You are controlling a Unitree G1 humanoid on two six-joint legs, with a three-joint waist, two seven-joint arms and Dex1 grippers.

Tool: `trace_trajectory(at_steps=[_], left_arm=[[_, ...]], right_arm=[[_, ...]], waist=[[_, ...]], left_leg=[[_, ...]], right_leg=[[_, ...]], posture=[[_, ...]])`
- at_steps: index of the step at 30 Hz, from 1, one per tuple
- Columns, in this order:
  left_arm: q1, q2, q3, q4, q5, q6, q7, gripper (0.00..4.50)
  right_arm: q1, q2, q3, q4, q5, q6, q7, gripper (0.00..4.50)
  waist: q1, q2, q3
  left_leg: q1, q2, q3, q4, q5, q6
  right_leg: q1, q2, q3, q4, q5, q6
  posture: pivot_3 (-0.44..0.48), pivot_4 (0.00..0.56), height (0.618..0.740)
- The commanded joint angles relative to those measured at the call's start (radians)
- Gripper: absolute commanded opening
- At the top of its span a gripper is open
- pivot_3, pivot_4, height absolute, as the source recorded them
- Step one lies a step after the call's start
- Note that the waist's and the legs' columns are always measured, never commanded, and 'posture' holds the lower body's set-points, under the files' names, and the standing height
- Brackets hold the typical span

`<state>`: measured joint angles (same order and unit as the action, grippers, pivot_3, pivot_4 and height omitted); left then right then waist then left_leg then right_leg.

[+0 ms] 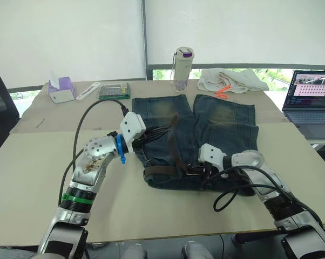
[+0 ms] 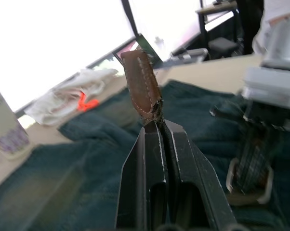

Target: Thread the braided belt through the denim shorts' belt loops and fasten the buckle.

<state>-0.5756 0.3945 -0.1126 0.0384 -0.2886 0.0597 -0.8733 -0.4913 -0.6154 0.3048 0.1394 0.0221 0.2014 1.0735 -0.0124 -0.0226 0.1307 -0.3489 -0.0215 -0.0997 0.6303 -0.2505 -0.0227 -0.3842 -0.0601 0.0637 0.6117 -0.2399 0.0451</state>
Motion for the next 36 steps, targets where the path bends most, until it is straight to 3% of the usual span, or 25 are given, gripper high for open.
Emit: trace_trajectory(at_steps=[1, 12, 20, 21, 25, 32, 36], left_arm=[[-0.068, -0.043, 0.035, -0.047, -0.021, -0.056, 0.031, 0.0], [-0.064, -0.133, 0.006, -0.111, -0.094, 0.016, 0.026, 0.0], [-0.026, -0.088, 0.052, -0.008, 0.002, 0.144, 0.188, 0.0], [-0.016, -0.091, 0.063, -0.01, -0.023, 0.213, 0.208, 0.51], [-0.003, -0.085, 0.066, -0.007, -0.039, 0.368, 0.248, 1.85], [-0.11, -0.086, -0.095, 0.067, 0.074, 0.473, 0.216, 4.09], [-0.18, -0.111, -0.168, 0.114, 0.13, 0.462, 0.191, 4.09]], right_arm=[[0.052, -0.004, 0.068, 0.057, -0.065, 0.058, 0.002, 0.03], [0.067, 0.001, 0.045, 0.047, -0.053, 0.051, -0.028, 0.03], [0.103, -0.02, 0.01, 0.008, -0.035, 0.067, -0.043, 0.03], [0.107, -0.018, 0.01, 0.005, -0.036, 0.068, -0.045, 0.0], [0.112, -0.012, 0.009, -0.003, -0.035, 0.073, -0.046, 0.0], [0.101, -0.006, 0.013, 0.016, -0.041, 0.065, -0.04, 0.0], [0.101, -0.005, 0.011, 0.017, -0.041, 0.065, -0.043, 0.0]], waist=[[-0.002, 0.0, 0.0], [-0.002, 0.0, -0.001], [0.001, 0.0, -0.001], [0.002, 0.0, -0.001], [0.005, 0.0, -0.001], [0.008, -0.001, -0.001], [0.006, 0.0, -0.001]], left_leg=[[0.0, 0.0, 0.0, 0.0, 0.0, 0.0], [0.001, 0.0, 0.0, 0.0, 0.0, 0.0], [0.001, 0.0, 0.0, 0.0, 0.0, 0.0], [0.0, -0.001, 0.0, 0.0, 0.0, 0.0], [0.0, -0.001, -0.001, 0.001, 0.0, 0.0], [0.0, -0.001, -0.001, 0.001, 0.0, 0.0], [-0.001, -0.002, -0.001, 0.001, 0.0, 0.0]], right_leg=[[0.0, 0.0, 0.0, 0.0, 0.0, 0.0], [0.001, 0.0, 0.0, 0.001, 0.0, 0.0], [0.0, 0.0, 0.0, 0.001, 0.0, 0.0], [0.0, 0.0, 0.0, 0.001, 0.0, 0.0], [0.0, 0.0, 0.0, 0.0, 0.0, 0.001], [0.001, 0.0, 0.0, 0.001, 0.0, 0.001], [0.001, 0.0, 0.0, 0.0, 0.0, 0.001]], posture=[[0.0, 0.15, 0.74], [0.0, 0.15, 0.74], [0.0, 0.15, 0.74], [0.0, 0.15, 0.74], [0.0, 0.15, 0.74], [0.0, 0.15, 0.74], [0.0, 0.15, 0.74]])
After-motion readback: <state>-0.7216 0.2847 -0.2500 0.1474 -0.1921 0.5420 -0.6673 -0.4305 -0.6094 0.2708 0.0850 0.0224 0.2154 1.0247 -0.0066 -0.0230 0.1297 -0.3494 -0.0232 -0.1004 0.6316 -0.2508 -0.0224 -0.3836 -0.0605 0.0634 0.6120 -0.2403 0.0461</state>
